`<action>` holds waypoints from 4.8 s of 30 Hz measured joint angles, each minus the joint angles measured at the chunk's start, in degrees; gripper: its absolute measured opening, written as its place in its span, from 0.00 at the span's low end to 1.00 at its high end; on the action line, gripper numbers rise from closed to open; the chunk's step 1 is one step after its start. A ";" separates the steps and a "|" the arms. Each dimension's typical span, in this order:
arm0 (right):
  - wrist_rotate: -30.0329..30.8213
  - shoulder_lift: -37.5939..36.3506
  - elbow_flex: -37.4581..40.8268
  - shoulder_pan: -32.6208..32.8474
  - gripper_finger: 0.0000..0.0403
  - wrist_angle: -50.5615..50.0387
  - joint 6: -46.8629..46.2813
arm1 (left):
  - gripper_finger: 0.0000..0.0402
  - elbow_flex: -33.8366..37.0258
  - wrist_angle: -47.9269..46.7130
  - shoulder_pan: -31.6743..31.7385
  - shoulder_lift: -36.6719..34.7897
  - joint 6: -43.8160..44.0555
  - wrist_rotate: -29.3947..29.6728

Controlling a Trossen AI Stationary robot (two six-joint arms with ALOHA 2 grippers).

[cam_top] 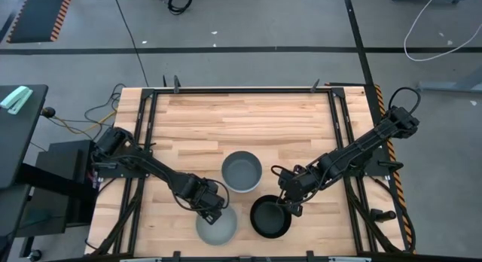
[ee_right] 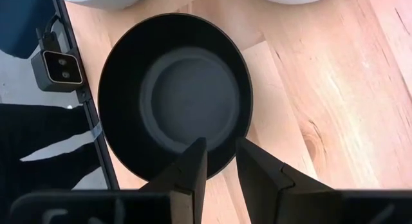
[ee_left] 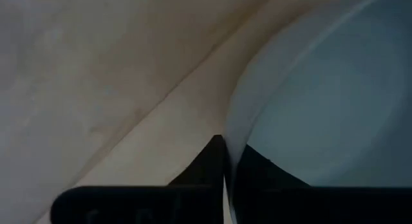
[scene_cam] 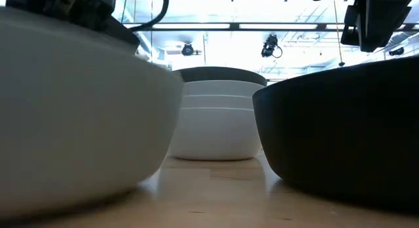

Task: Nest bowls inside each other
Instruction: Stack the gray bowl on the dark gray bowl, then stack the black bowl on the gray bowl

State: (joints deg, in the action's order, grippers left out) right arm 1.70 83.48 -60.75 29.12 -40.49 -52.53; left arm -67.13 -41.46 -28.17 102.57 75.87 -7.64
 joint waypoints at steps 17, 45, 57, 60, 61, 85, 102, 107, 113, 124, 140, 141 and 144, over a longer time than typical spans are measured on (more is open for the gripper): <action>2.81 0.00 0.02 -0.02 0.23 0.20 1.33 | 0.02 -4.00 -4.93 -0.02 -10.57 -1.19 -0.06; 5.34 0.00 0.02 -0.63 0.22 0.37 4.43 | 0.02 -30.59 -30.40 23.80 -13.72 -32.19 2.94; 5.54 0.00 0.02 -3.10 0.22 0.74 5.18 | 0.02 -30.56 -29.19 30.65 -5.93 -41.95 -1.23; 5.54 0.00 0.02 -3.13 0.22 0.59 5.18 | 0.02 -30.56 -29.04 31.78 -4.16 -43.57 -1.67; 5.54 0.00 0.02 -3.13 0.22 0.59 5.24 | 0.02 -30.56 -28.76 32.21 -3.62 -43.66 -1.69; 5.78 -1.73 0.02 -3.13 0.22 1.21 6.25 | 0.02 -30.53 -25.40 34.43 6.90 -45.10 -2.99; 5.78 -1.73 0.02 -3.13 0.22 1.33 7.54 | 0.02 -30.51 -25.76 34.43 8.92 -44.85 -3.39; 5.78 -1.70 0.02 -3.13 0.22 1.42 7.67 | 0.02 -30.51 -26.67 34.42 10.18 -43.99 -3.10; 5.78 -1.66 0.02 -3.13 0.22 1.49 7.73 | 0.02 -30.51 -27.27 34.32 11.57 -44.02 -3.00; 5.78 -1.64 0.02 -3.13 0.22 1.44 8.17 | 0.12 -30.51 -26.64 34.50 11.45 -45.15 -9.66; 5.78 -1.64 0.02 -3.13 0.22 1.42 8.22 | 0.36 -32.11 -28.89 36.22 11.43 -46.43 -11.00; 5.78 -1.64 0.02 -3.13 0.22 1.40 8.22 | 0.37 -33.25 -29.42 36.47 11.38 -47.02 -11.00; 5.77 -1.64 0.02 -3.13 0.22 1.41 8.20 | 0.41 -37.48 -31.40 37.37 11.34 -48.46 -10.81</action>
State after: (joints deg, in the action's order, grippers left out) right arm 7.47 81.84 -60.73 26.00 -39.08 -44.34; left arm -104.61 -72.86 9.20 113.91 27.41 -18.45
